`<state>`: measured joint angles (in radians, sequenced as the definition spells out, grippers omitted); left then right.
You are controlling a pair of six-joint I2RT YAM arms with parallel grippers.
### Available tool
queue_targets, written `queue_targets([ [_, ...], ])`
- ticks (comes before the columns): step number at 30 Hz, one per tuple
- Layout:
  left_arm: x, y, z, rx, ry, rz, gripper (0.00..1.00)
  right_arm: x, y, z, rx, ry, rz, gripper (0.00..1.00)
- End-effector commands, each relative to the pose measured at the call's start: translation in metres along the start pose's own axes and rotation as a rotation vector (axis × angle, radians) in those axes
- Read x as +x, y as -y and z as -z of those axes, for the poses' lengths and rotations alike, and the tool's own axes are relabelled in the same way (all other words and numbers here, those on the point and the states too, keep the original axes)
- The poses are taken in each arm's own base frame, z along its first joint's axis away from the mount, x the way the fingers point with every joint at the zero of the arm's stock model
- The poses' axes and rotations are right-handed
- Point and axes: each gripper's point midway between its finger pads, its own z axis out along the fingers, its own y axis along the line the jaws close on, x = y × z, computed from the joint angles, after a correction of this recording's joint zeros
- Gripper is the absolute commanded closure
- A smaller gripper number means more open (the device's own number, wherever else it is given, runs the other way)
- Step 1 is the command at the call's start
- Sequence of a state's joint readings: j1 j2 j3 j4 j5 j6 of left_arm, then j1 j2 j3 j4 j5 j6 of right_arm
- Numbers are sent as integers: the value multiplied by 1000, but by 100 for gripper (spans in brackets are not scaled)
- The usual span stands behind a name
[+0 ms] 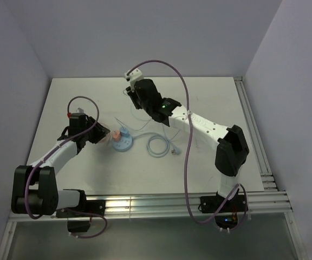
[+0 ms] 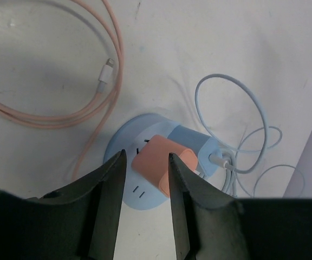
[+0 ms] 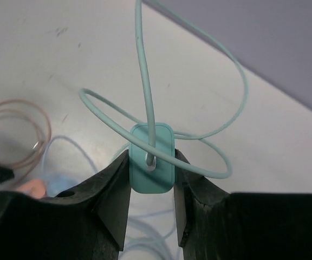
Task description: Insert the plug
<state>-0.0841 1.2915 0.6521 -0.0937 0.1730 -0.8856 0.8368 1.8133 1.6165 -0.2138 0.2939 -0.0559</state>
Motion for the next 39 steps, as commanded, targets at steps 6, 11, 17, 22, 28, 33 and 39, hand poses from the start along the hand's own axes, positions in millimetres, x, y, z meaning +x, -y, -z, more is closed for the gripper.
queue_targets([
  [6,11,7,-1,93,-27,20,57,-21,-36,-59,13,38,122,100],
  [11,12,9,-1,105,-30,24,57,13,-89,-64,-131,-37,38,100],
  [17,12,11,-1,117,-32,19,57,-3,-104,-25,-259,-26,-115,100],
  [22,14,9,-2,117,-37,19,57,-9,-101,-2,-280,-49,-163,100],
  [28,15,8,-4,110,-42,18,57,-10,-104,15,-335,-80,-145,100],
  [33,13,9,-3,110,-38,16,57,10,-122,20,-430,-137,-150,100],
  [39,13,9,-2,108,-37,10,57,35,-126,18,-436,-182,-168,100],
])
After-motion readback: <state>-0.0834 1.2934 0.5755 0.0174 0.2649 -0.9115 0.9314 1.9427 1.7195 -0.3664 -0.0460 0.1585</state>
